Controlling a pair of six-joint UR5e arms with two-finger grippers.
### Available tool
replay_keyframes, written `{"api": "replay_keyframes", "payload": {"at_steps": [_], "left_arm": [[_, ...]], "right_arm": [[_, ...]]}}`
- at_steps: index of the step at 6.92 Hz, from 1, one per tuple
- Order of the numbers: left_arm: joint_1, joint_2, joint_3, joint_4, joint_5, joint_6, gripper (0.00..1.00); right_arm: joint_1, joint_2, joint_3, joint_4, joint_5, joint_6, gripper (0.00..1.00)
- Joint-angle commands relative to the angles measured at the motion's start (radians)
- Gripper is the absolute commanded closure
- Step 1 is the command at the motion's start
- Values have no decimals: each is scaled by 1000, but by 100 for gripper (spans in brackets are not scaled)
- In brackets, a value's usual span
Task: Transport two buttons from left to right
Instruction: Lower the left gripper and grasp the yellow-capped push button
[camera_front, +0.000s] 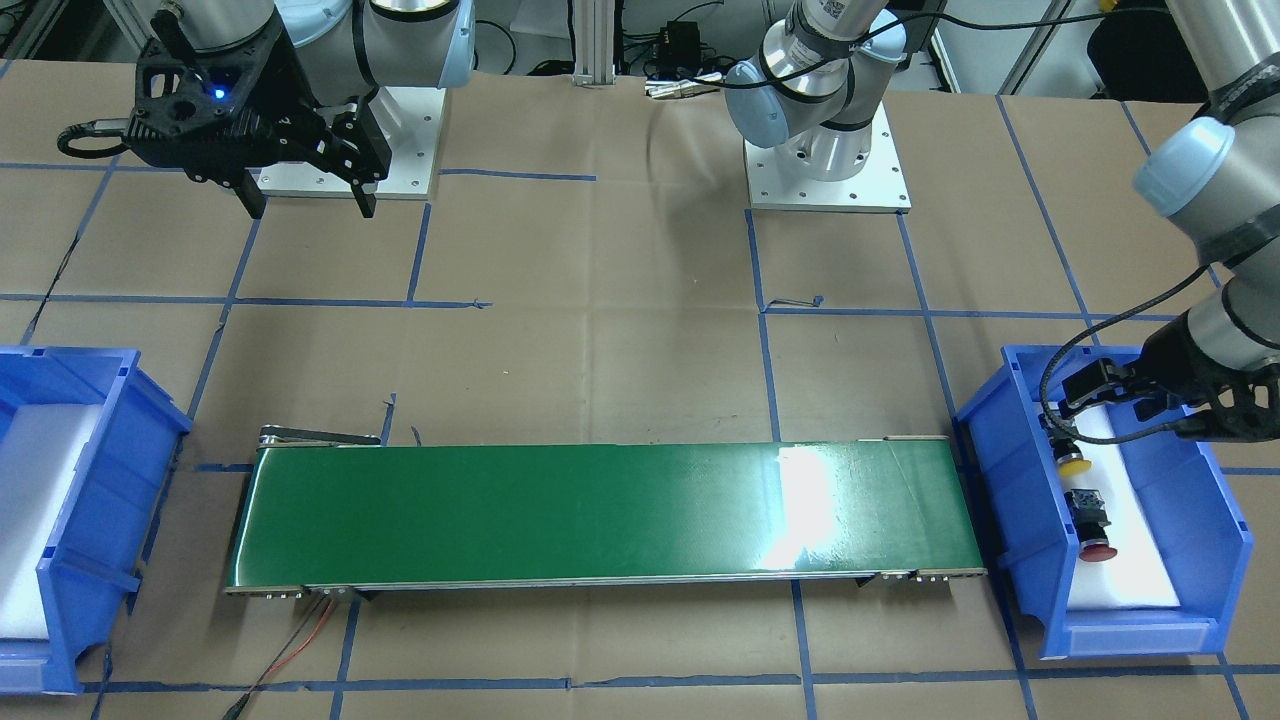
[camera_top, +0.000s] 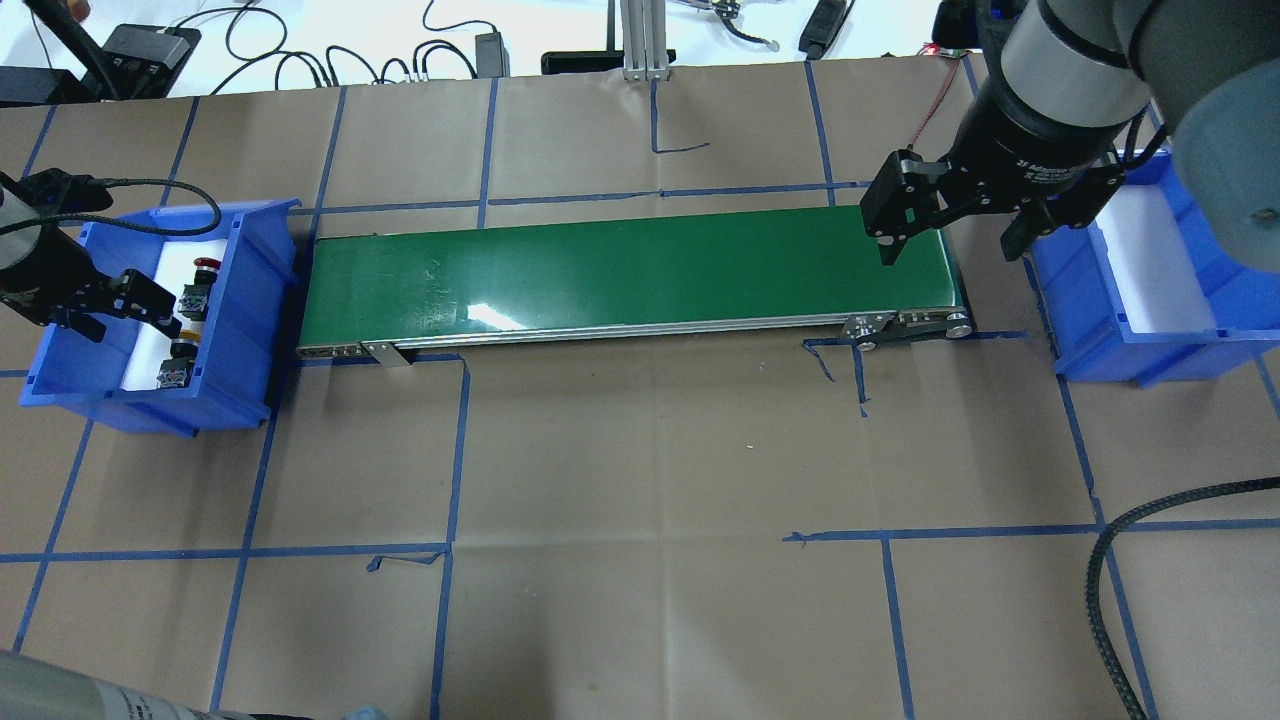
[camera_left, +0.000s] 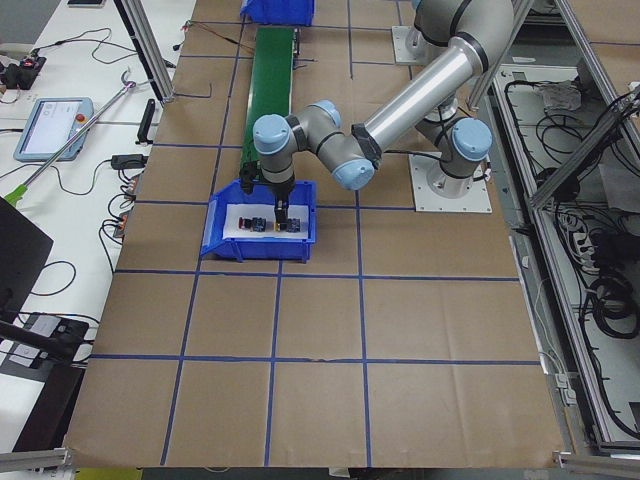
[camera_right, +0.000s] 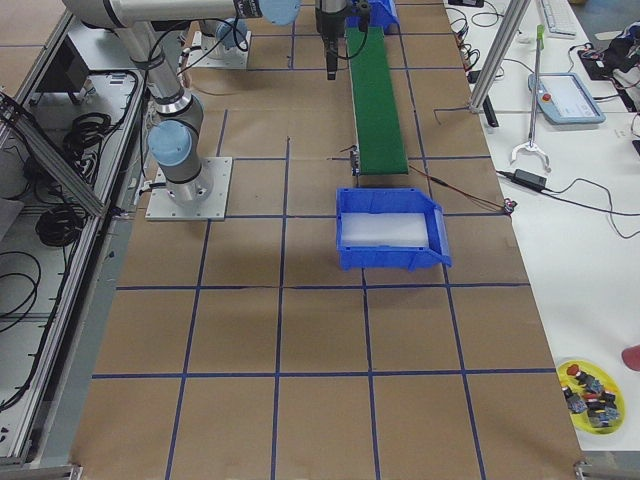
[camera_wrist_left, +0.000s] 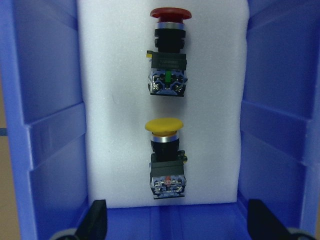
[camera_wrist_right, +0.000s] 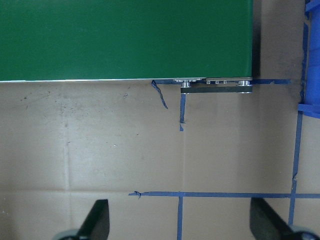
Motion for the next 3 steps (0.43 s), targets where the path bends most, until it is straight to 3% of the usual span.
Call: {"api": "replay_keyframes", "payload": {"at_steps": [1, 3], "left_arm": [[4, -53, -56, 121, 1, 3, 0], [6, -79, -73, 138, 4, 6, 0]], "right_arm": [[0, 0, 1, 0, 0, 1, 0], [0, -6, -1, -2, 2, 6, 0]]}}
